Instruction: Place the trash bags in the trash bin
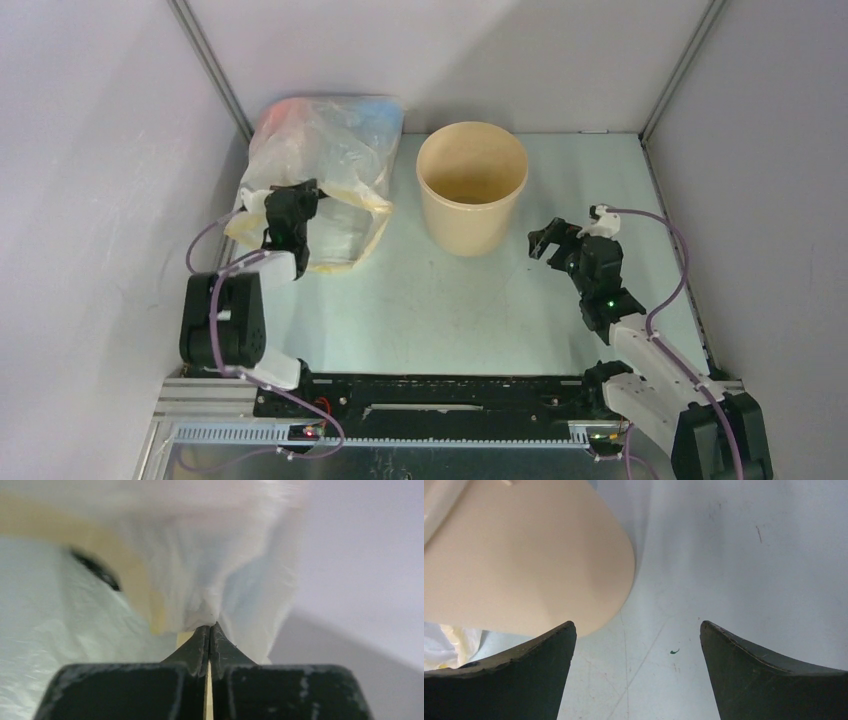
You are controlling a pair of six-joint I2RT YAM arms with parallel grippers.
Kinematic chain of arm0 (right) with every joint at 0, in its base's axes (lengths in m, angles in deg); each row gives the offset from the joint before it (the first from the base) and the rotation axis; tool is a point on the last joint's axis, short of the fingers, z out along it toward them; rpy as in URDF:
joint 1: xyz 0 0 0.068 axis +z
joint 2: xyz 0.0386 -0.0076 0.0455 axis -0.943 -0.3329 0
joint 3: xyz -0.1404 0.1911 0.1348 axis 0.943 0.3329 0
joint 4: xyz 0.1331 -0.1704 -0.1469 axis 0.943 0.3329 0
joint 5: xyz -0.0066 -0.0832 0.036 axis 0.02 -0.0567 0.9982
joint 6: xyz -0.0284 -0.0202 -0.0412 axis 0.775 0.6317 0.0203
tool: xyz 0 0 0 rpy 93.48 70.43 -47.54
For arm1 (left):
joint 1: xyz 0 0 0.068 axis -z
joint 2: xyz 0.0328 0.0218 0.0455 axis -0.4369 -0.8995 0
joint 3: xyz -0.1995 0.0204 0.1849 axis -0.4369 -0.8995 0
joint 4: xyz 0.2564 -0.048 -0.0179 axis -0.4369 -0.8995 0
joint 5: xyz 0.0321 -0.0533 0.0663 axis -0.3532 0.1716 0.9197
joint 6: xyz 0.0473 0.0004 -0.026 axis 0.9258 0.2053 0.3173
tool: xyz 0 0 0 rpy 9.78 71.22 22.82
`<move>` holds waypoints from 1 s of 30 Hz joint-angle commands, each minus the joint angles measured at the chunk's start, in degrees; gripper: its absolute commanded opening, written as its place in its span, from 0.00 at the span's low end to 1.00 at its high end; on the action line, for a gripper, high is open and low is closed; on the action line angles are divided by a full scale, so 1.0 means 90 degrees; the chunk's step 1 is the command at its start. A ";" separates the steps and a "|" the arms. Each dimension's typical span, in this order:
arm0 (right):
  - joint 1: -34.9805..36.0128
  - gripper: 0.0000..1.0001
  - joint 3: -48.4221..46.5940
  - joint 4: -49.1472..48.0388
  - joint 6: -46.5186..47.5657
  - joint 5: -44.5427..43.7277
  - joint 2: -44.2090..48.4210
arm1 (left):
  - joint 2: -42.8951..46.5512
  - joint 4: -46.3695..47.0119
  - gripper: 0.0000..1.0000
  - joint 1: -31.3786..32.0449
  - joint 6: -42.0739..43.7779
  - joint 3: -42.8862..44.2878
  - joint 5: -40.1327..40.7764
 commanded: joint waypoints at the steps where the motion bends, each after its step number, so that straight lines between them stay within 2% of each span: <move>1: 0.0352 0.96 -0.0046 -0.0196 0.0358 -0.0410 0.0393 | 0.1519 -0.1033 0.00 0.0627 0.1152 0.0191 0.1051; 9: 0.1147 0.95 -0.0007 -0.0380 0.0977 -0.0730 0.0752 | 0.2672 -0.1930 0.00 0.1953 0.1949 0.0371 0.1758; 16: 0.1786 0.92 0.0147 -0.0726 0.1560 -0.0825 0.1114 | 0.2927 -0.2705 0.00 0.2894 0.2810 0.1118 0.1953; 19: 0.2379 0.94 0.0287 -0.0993 0.2024 -0.1114 0.1387 | 0.2901 -0.3147 0.00 0.3277 0.3423 0.1716 0.1937; 24: 0.3344 0.93 0.0470 -0.1425 0.2813 -0.1604 0.1587 | 0.2896 -0.4360 0.00 0.3430 0.3942 0.2567 0.2026; 30: 0.4359 0.89 0.0310 -0.2059 0.3119 -0.1324 0.0985 | 0.3236 -0.5270 0.00 0.3430 0.4142 0.2703 0.2231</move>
